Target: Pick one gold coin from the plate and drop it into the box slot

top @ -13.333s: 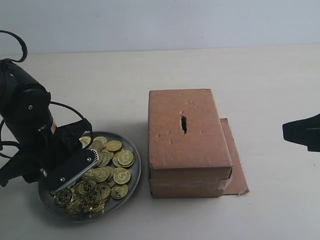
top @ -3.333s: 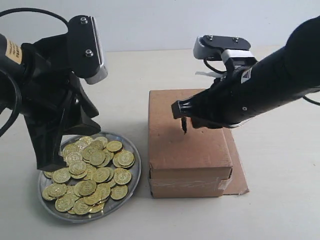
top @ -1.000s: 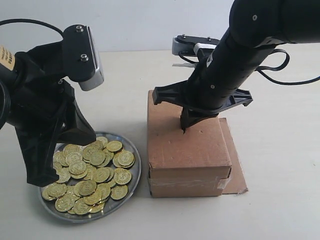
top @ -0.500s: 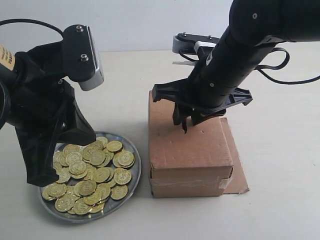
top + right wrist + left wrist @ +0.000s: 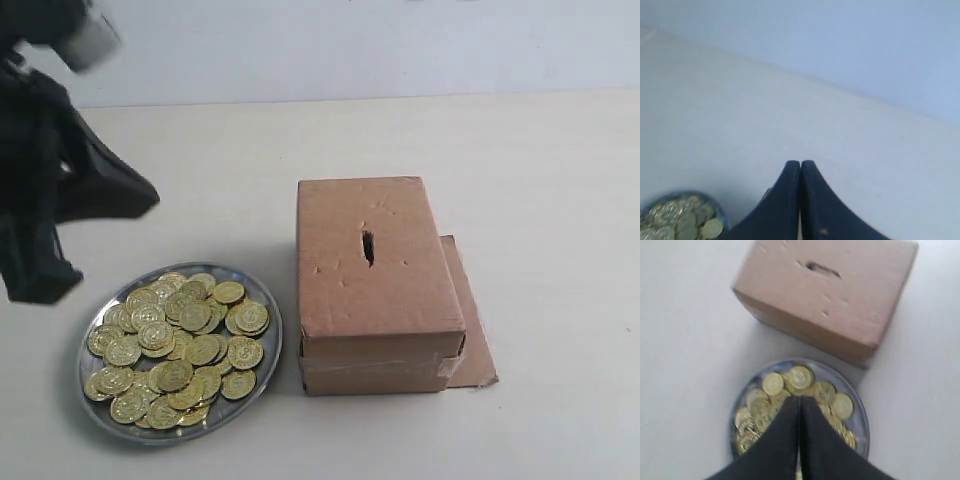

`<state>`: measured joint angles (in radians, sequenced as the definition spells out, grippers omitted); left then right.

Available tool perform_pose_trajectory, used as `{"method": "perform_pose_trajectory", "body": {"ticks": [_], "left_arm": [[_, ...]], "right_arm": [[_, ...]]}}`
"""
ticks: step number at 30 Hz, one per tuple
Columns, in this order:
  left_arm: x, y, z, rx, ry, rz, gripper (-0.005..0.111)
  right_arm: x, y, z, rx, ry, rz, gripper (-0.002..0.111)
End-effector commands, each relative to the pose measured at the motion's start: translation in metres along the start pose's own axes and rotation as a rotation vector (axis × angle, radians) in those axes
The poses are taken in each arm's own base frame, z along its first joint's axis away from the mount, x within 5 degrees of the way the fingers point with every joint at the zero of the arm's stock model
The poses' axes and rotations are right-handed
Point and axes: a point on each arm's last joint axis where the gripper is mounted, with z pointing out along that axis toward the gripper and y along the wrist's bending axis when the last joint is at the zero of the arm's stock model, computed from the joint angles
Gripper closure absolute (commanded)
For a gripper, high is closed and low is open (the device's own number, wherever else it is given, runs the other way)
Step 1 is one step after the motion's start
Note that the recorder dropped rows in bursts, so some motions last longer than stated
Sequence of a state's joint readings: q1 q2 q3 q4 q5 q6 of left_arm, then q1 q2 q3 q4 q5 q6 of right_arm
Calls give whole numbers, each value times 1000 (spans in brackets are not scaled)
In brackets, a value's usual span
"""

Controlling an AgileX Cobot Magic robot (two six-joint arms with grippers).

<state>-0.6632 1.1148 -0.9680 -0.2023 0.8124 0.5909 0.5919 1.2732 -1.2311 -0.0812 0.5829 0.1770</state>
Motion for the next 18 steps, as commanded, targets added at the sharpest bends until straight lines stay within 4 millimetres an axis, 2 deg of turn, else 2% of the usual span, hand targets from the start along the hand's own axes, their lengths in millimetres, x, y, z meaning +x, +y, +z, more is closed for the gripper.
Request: {"method": "perform_pose_trajectory", "body": {"ticks": [1,2,5,9,10,11,12,17,18], "left_arm": [[-1,0,-50,-121,-324,-212,107],[3,-4,-63,-147,-432,-251,107],[21,-16,-80,-178,-608,-328,107],[62,-32,-73,-218,-690,-388,107],[74,-36,-67,-222,-701,-414,107],[93,-41,-56,-231,-733,-483,107],[103,-43,-50,-236,-752,-530,107],[142,-52,-25,-264,-771,-665,107],[153,-56,-16,-262,-748,-669,107]], "right_arm": [[-12,-9,-83,61,-236,-109,108],[-9,-10,-100,62,-285,-114,108],[16,-16,-137,79,-368,-131,108],[67,-27,-168,109,-433,-78,108],[83,-30,-173,117,-443,-67,108],[113,-34,-174,121,-471,-38,108],[128,-36,-179,112,-509,-4,108],[187,-41,-174,59,-584,89,108],[209,-42,-169,32,-596,139,108]]}}
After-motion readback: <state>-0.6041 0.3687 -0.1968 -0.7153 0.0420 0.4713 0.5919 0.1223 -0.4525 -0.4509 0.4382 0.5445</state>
